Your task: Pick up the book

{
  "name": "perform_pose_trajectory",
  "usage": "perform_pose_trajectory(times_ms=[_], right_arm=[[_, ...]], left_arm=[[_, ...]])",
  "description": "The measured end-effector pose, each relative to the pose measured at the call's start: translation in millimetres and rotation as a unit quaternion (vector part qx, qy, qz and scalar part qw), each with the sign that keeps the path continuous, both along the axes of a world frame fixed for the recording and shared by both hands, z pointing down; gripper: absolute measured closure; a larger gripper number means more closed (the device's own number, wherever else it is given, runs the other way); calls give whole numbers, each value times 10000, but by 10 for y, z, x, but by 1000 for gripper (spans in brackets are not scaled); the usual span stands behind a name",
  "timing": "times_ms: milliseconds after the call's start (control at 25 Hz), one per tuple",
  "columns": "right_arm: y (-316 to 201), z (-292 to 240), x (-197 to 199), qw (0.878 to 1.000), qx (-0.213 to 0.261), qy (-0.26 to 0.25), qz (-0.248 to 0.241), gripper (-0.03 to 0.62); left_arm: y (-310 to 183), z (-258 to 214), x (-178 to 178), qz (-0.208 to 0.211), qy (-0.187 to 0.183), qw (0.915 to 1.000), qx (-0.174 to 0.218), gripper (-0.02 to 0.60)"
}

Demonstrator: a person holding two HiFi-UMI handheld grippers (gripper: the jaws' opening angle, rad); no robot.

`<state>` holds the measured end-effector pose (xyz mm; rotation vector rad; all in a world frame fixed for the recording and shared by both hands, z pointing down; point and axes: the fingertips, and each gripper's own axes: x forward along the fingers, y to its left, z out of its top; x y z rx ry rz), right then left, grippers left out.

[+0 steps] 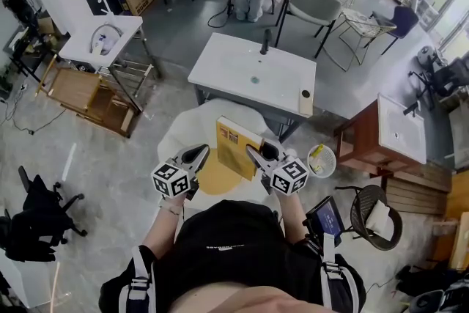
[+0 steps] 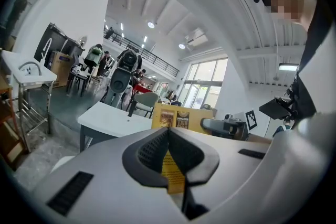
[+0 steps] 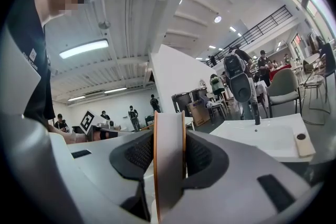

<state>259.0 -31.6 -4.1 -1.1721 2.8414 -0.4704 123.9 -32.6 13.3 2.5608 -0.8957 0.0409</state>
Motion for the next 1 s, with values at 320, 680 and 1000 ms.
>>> perform_pose_trajectory(times_ms=[320,680,1000], right_arm=[[0,-10,41,10000,49,-42,73,428],[41,46,78,9999,-25,-88,135,428],[67,103,90,9998,-120,-104,135,428]], left_arm=[[-41,8,-1,-31,60,10000,-64,568],[10,52,15,-25,28,9999,-122,568],[75,90,15,-57,4,9998,-211,568]])
